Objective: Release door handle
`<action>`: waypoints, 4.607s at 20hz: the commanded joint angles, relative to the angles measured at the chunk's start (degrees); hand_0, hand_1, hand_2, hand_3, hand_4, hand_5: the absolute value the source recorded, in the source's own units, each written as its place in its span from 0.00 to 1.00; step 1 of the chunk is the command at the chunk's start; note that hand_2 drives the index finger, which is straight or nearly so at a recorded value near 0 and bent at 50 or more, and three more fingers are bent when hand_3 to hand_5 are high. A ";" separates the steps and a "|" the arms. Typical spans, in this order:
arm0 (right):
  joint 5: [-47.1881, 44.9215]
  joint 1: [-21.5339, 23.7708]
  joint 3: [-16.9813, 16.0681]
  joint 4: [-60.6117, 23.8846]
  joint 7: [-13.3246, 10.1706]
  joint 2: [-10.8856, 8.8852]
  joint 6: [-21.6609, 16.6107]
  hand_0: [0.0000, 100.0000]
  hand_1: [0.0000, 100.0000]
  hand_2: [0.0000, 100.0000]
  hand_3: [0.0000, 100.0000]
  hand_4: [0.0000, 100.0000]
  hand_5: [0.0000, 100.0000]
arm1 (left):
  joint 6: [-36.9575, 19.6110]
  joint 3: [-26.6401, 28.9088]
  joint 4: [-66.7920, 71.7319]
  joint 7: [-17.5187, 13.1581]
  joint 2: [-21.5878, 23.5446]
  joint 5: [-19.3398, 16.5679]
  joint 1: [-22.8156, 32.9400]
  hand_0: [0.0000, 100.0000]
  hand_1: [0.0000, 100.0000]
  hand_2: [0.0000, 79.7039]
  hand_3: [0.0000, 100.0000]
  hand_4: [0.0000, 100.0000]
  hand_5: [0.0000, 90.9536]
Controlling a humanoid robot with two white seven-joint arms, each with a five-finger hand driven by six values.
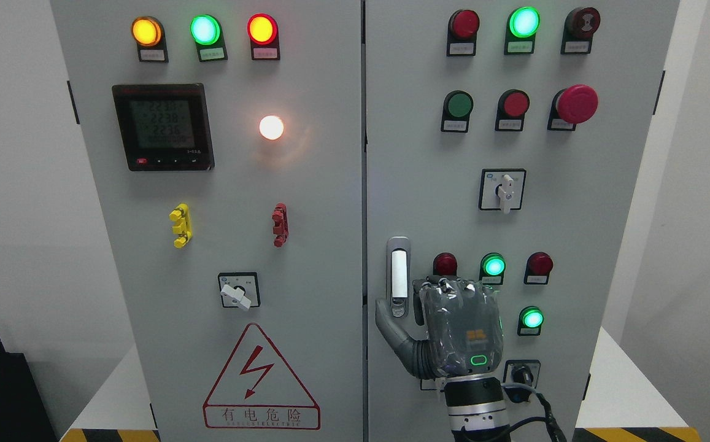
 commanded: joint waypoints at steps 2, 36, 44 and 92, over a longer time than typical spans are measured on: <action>-0.19 -0.05 -0.09 0.11 0.75 0.02 0.90 0.35 0.21 0.94 1.00 1.00 1.00 | 0.01 0.62 0.97 0.04 0.01 0.00 0.00 0.12 0.39 0.00 0.00 0.00 0.00; -0.37 -0.40 -0.44 0.11 0.57 0.11 0.99 0.36 0.24 0.94 1.00 1.00 1.00 | 0.01 0.62 0.97 0.04 0.01 0.00 0.00 0.12 0.39 0.00 0.00 0.00 0.00; -0.45 -0.40 -1.06 0.02 0.57 0.02 1.08 0.36 0.24 0.94 1.00 1.00 1.00 | 0.01 0.62 0.97 0.04 0.01 0.00 0.00 0.12 0.39 0.00 0.00 0.00 0.00; -0.98 -0.32 -3.61 -0.59 0.13 -0.68 1.17 0.37 0.25 0.93 1.00 1.00 1.00 | 0.01 0.62 0.97 0.04 0.00 0.00 0.00 0.12 0.39 0.00 0.00 0.00 0.00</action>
